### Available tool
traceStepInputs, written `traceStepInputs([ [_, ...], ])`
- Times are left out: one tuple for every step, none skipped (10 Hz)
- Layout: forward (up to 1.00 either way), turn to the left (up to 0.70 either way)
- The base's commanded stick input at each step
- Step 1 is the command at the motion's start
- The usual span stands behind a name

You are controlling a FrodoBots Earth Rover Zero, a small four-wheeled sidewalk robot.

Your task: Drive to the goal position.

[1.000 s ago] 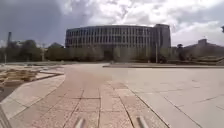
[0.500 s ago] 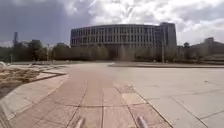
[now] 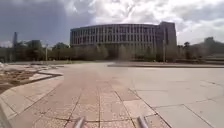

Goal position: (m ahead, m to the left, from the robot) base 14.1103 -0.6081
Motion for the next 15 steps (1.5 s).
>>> traceStepInputs([
  [0.7, 0.0],
  [0.7, 0.0],
  [0.7, 0.0],
  [0.7, 0.0],
  [0.7, 0.0],
  [0.7, 0.0],
  [0.7, 0.0],
  [0.7, 0.0],
  [0.7, 0.0],
  [0.7, 0.0],
  [0.7, 0.0],
  [0.7, 0.0],
  [0.7, 0.0],
  [0.7, 0.0],
  [0.7, 0.0],
])
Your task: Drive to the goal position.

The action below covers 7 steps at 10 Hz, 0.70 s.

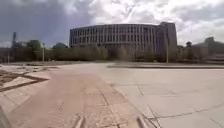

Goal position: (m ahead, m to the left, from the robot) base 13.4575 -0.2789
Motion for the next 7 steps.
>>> traceStepInputs([
  [0.7, 0.0],
  [0.7, 0.0],
  [0.7, 0.0],
  [0.7, 0.0],
  [0.7, 0.0],
  [0.7, 0.0],
  [0.7, 0.0],
])
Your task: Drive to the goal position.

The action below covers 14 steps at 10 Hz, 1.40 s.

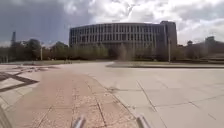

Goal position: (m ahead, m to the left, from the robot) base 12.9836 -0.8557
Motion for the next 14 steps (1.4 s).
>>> traceStepInputs([
  [0.7, 0.0],
  [0.7, 0.0],
  [0.7, 0.0],
  [0.7, 0.0],
  [0.7, 0.0],
  [0.7, 0.0],
  [0.7, 0.0],
  [0.7, 0.0],
  [0.7, 0.0],
  [0.7, 0.0],
  [0.7, 0.0],
  [0.7, 0.0],
  [0.7, 0.0],
  [0.7, 0.0],
])
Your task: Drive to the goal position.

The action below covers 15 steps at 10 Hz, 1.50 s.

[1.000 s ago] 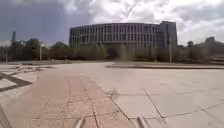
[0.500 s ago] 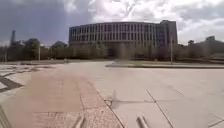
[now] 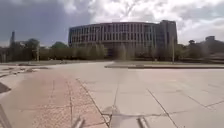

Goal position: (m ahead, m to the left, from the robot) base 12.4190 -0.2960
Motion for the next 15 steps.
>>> traceStepInputs([
  [0.7, 0.0],
  [0.7, 0.0],
  [0.7, 0.0],
  [0.7, 0.0],
  [0.7, 0.0],
  [0.7, 0.0],
  [0.7, 0.0],
  [0.7, 0.0],
  [0.7, 0.0],
  [0.7, 0.0],
  [0.7, 0.0],
  [0.7, 0.0],
  [0.7, 0.0],
  [0.7, 0.0],
  [0.7, 0.0],
])
